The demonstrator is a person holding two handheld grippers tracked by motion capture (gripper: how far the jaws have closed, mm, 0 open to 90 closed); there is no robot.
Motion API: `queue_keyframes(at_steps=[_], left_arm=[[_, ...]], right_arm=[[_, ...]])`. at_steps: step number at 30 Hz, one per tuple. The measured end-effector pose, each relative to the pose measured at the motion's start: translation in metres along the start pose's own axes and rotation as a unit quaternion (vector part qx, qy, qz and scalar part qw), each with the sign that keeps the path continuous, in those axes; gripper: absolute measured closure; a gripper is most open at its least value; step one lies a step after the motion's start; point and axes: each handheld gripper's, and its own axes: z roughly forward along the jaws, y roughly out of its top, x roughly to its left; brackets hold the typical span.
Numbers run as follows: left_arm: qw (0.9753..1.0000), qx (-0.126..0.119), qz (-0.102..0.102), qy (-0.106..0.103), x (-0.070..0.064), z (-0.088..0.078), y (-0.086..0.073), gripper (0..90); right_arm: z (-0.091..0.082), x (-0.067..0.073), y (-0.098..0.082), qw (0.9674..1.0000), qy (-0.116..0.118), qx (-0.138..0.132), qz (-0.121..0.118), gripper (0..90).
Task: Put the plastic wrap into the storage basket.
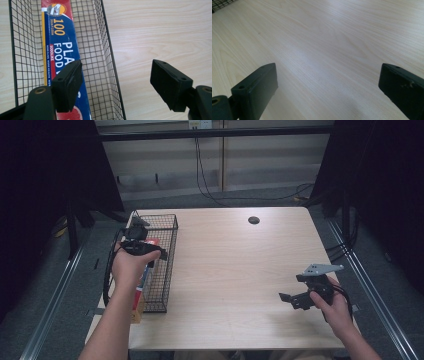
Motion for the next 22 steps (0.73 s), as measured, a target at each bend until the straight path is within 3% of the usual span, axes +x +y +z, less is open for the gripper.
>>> queue_keyframes(at_steps=[13, 22], left_arm=[[0.9991, -0.013, 0.03, -0.025, -0.011, -0.004, -0.012, 24.8], [0.9963, -0.033, 0.062, -0.049, -0.027, -0.006, -0.022, 21.2]], right_arm=[[0.0, 0.001, 0.0, 1.0, -0.001, -0.001, 0.002, 2.0], [-0.001, 0.0, 0.0, 1.0, 0.002, -0.001, 0.001, 2.0]])
